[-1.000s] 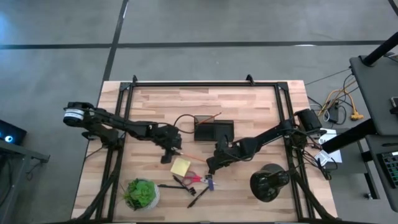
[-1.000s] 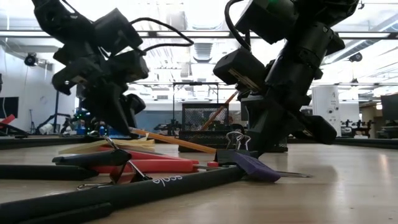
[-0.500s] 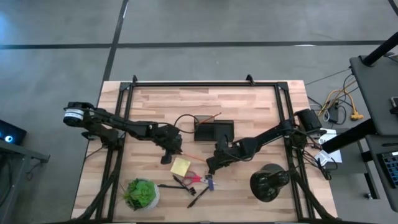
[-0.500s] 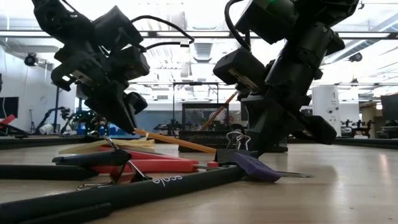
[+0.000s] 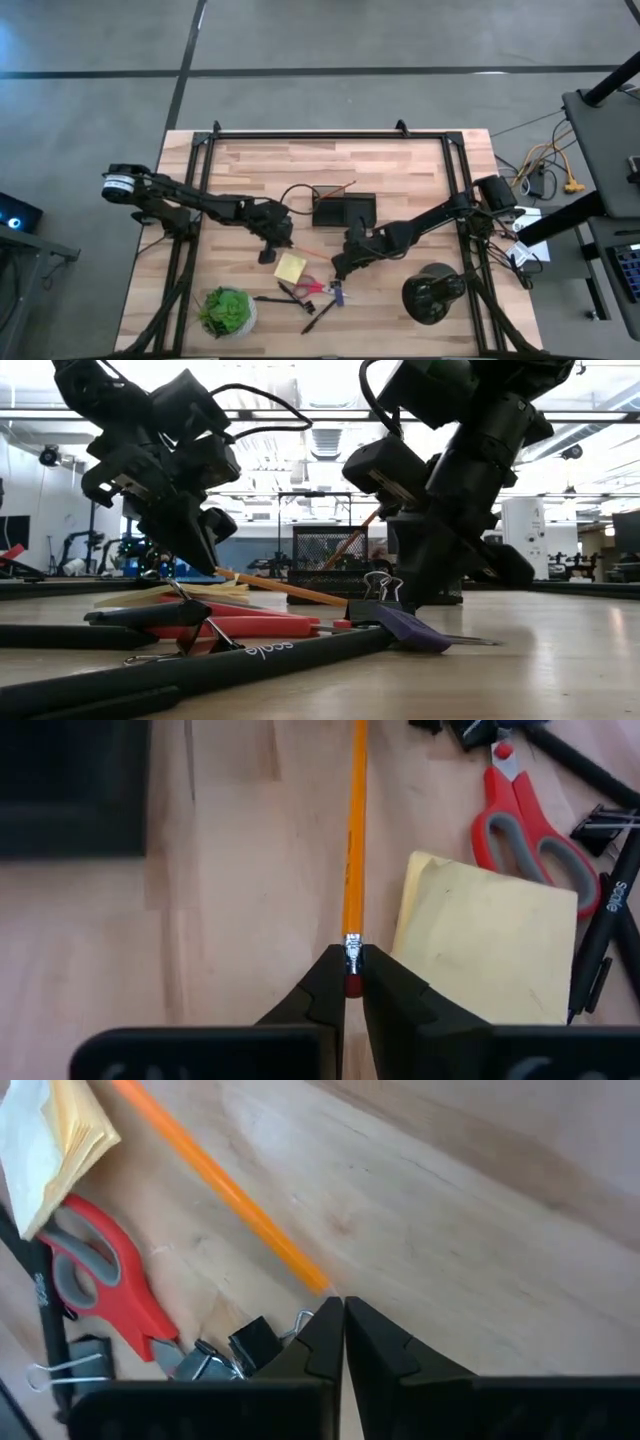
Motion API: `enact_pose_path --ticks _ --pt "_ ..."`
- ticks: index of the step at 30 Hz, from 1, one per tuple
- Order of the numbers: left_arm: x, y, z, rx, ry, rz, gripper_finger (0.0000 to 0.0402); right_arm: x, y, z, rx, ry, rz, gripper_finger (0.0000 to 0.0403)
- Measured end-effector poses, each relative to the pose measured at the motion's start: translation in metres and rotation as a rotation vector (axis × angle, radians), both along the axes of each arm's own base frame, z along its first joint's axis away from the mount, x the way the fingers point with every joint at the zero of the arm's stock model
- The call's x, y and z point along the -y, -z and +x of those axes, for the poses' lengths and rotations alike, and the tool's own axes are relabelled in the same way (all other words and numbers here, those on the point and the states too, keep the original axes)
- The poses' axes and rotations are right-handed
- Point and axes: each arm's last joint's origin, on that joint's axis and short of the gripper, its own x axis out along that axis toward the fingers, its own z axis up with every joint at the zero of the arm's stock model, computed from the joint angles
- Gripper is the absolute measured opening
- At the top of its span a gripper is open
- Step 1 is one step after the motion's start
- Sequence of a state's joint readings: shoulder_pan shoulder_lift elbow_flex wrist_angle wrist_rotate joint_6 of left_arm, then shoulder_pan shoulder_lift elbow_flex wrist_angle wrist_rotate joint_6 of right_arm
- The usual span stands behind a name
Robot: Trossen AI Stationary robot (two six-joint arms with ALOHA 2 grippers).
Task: Pick and place office supplies into organizer
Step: Put the orange pencil into the desk organizer
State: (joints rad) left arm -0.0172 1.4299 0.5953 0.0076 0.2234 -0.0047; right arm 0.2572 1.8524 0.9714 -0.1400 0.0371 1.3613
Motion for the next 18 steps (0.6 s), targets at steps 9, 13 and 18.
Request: enact_pose_path --ticks 9,13,18 --pt "-0.01 -0.041 0.003 -0.106 0.047 0.249 0.0005 0.009 -0.041 -0.015 -0.032 0.048 -0.244 0.0018" --pt "-0.018 -0.08 0.006 -0.086 0.022 0.346 0.0005 0.017 -0.065 -0.031 -0.064 0.111 -0.372 0.0023" --pt "-0.03 -0.135 0.004 -0.071 -0.036 0.503 0.0004 0.026 -0.086 -0.051 -0.081 0.188 -0.465 0.0024"
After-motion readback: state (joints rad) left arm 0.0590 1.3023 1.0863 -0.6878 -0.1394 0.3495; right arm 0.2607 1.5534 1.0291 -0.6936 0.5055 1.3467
